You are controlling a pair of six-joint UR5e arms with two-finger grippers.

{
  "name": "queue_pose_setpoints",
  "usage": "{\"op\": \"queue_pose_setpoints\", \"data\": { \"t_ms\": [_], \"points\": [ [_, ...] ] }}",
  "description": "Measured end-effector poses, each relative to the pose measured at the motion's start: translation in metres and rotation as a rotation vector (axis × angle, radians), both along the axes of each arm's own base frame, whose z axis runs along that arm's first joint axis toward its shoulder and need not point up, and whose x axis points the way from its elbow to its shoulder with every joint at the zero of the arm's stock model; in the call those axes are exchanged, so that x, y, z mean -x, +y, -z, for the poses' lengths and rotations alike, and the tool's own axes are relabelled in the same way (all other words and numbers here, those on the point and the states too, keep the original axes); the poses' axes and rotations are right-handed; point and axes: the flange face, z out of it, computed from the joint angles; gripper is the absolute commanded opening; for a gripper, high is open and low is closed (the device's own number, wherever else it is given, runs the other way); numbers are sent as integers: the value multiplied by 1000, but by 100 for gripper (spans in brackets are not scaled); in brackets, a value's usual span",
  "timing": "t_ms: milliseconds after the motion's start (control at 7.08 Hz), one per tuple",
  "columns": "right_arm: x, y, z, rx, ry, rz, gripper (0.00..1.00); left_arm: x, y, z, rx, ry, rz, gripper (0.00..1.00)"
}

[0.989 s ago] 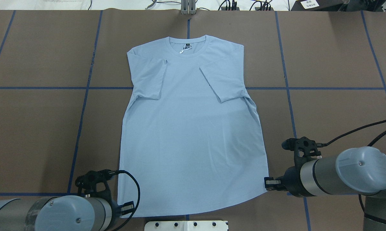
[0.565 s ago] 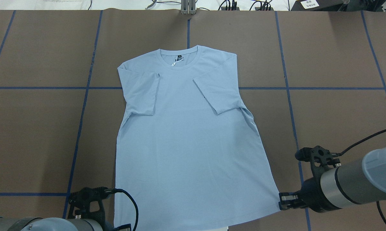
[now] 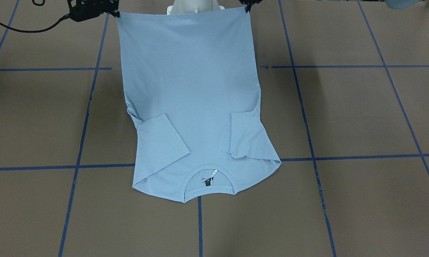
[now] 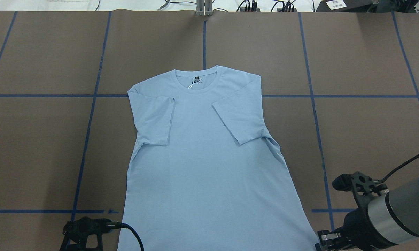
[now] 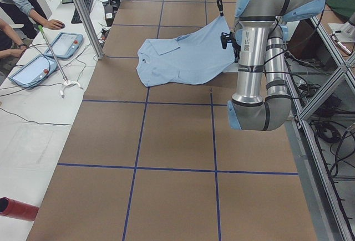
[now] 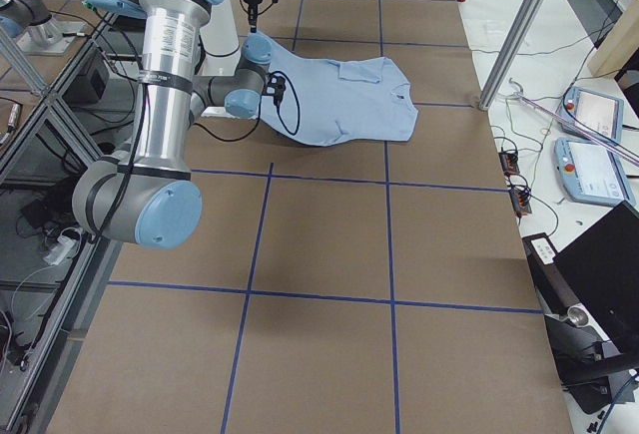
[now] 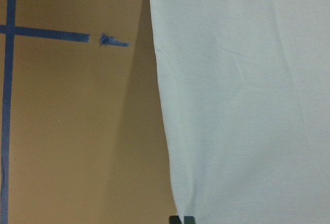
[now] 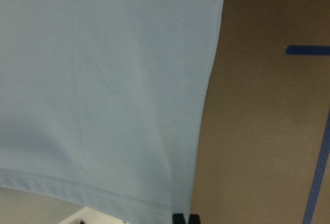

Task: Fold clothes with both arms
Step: 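Lift the hem with both grippers, then carry the hem with both grippers over the shirt toward the collar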

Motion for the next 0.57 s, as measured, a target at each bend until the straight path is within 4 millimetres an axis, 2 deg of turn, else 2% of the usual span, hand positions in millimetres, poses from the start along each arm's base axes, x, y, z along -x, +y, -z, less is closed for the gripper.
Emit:
{"op": "queue_pose_setpoints", "data": {
  "t_ms": [141, 283, 424, 565],
  "points": [
    [5, -12, 3, -6, -12, -26, 0, 4, -14, 2, -8, 5, 23, 0],
    [16, -38, 8, -17, -34, -79, 0, 7, -35, 2, -37, 5, 49, 0],
    [28, -73, 15, -27, -55, -146, 0, 11, -62, -2, -80, -6, 74, 0],
    [30, -113, 19, -32, -63, -220, 0, 14, -87, -8, -115, -29, 97, 0]
  ]
}}
